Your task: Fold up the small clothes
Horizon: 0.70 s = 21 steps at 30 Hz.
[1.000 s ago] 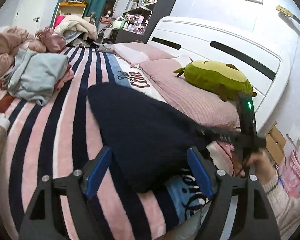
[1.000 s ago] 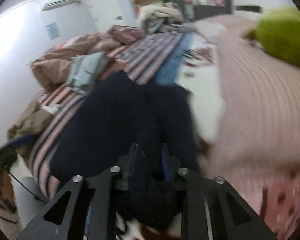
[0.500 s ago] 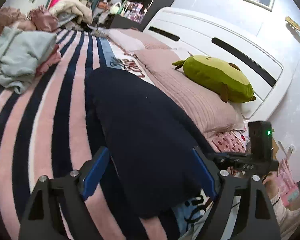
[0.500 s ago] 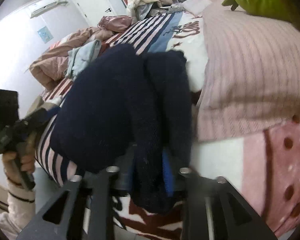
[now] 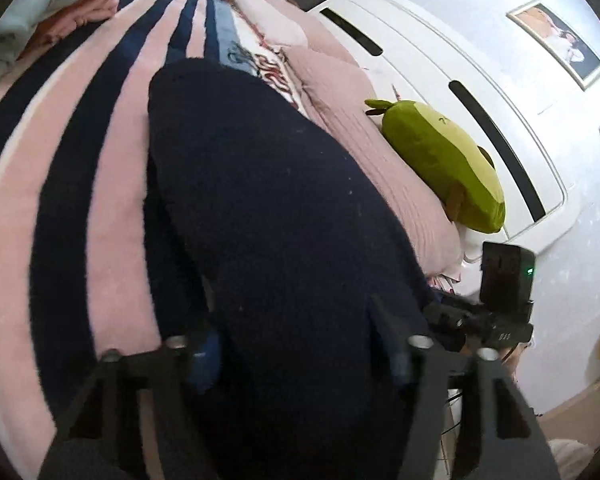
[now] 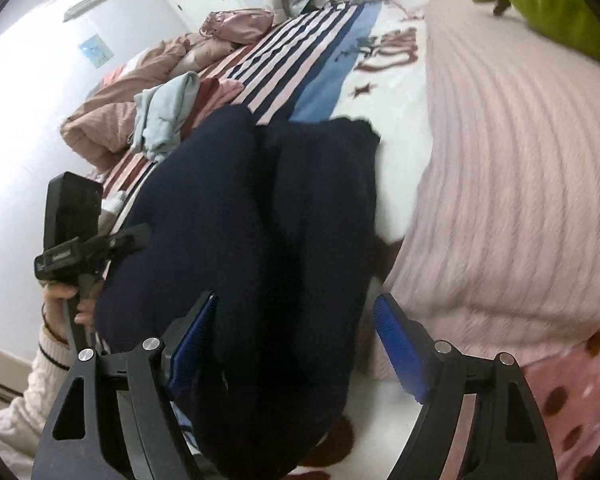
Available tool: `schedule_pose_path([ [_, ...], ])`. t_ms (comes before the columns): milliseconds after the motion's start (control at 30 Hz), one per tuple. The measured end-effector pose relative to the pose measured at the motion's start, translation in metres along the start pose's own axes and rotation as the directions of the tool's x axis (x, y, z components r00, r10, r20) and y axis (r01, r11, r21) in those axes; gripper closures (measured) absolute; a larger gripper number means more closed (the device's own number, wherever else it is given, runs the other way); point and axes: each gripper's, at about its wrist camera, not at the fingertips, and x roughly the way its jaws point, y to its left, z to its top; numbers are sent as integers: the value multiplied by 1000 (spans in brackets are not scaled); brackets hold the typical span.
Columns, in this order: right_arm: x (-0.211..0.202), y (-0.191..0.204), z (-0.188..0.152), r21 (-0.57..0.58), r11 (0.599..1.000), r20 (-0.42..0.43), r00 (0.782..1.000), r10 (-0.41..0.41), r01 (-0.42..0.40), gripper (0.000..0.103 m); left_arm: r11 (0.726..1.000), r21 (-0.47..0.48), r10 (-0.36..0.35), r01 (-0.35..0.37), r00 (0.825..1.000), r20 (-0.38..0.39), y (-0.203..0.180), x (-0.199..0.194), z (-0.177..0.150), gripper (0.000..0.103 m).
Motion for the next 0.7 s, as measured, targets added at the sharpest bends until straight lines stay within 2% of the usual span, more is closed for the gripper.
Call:
schedule_pose_path([
  [67,2,-3,-6,17,1000,-5,1000,21,-21,27,1000,-1,7,-7,1000,13,-5,-8,-3,65],
  [233,0,-1,-16,44,996,-5,997,82,-82,27,998,55,34,-37,999,41,-22,-39,-19,69],
  [333,2,14,-21,24,983,-40,983,181,-181,27,995,79,63,-65,998,32,-26,-66,-34,69],
  [467,7,39,-15,-17,967,-64,966,252,-253,27,993,59,99,-100,995,19,-18,-99,-46,69],
  [600,18,62,5,-82,969,-54,971,231,-235,27,990,50,129,-129,992,13,-8,-112,-50,67],
  [700,40,67,19,-93,961,-107,963,249,-259,27,993,26,120,-119,993,-16,3,-109,-51,60],
])
